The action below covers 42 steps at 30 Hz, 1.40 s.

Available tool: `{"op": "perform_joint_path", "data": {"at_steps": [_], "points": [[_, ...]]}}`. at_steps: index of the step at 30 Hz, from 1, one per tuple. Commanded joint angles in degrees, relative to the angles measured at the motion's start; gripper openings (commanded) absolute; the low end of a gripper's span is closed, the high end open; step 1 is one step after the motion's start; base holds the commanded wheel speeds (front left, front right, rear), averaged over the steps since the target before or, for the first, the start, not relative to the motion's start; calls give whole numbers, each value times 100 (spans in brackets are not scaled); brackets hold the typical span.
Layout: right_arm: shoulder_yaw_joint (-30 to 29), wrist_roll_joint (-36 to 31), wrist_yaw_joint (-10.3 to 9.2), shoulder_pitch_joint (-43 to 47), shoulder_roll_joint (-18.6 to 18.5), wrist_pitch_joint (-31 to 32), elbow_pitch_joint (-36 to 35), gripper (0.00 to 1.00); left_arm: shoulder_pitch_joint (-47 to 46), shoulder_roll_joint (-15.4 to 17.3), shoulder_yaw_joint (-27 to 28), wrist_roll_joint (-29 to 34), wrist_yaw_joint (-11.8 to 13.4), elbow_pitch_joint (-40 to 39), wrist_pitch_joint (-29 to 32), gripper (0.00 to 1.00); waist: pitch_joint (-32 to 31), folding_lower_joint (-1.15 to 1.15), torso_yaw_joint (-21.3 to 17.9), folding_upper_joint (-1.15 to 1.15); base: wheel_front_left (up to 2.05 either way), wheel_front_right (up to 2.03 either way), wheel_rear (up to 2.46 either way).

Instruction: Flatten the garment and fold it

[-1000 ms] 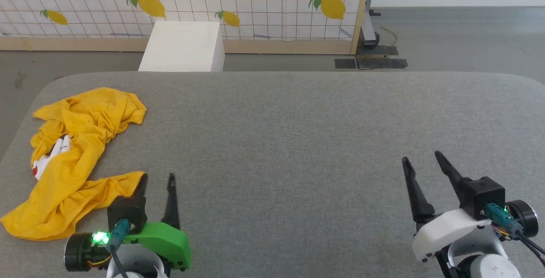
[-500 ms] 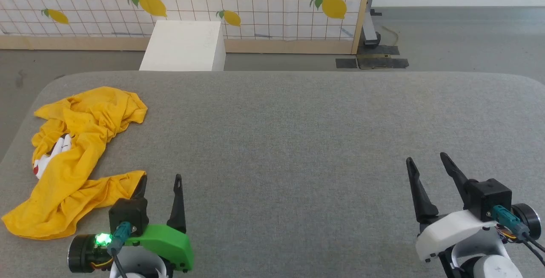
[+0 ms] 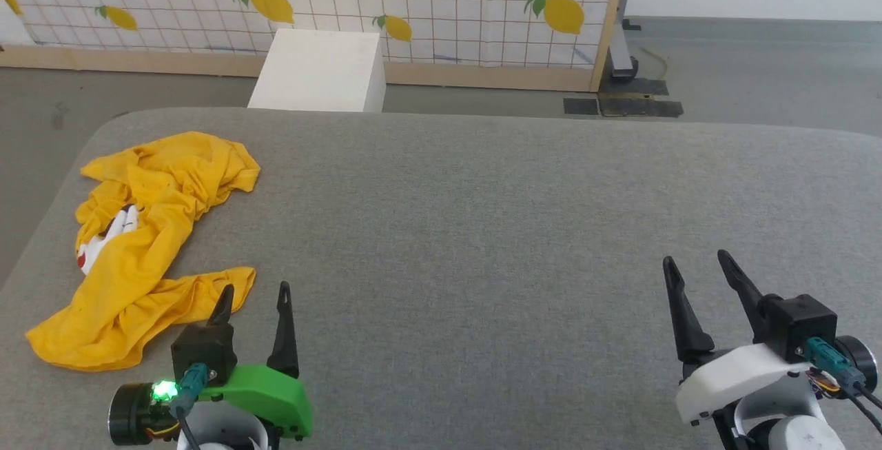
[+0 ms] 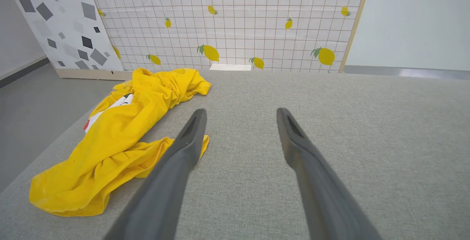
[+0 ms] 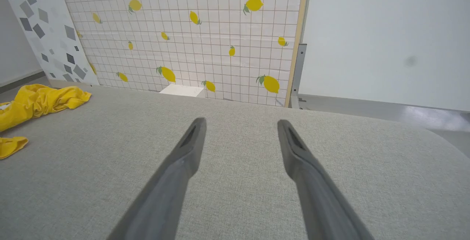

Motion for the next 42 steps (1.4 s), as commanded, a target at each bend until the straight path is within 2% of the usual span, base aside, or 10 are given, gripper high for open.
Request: {"op": "perform_joint_path", "data": {"at_steps": [1,42], "points": [[-16,69,-2,82,1,-66,43,100,-26,-6,14,-61,37,21,-70,100,-8,0,75,0,0,0,0],[44,576,-5,212,2,-546,537,100,151,-14,51,-390,179,200,-552,100,-154,0,1429,0,0,0,0]]}}
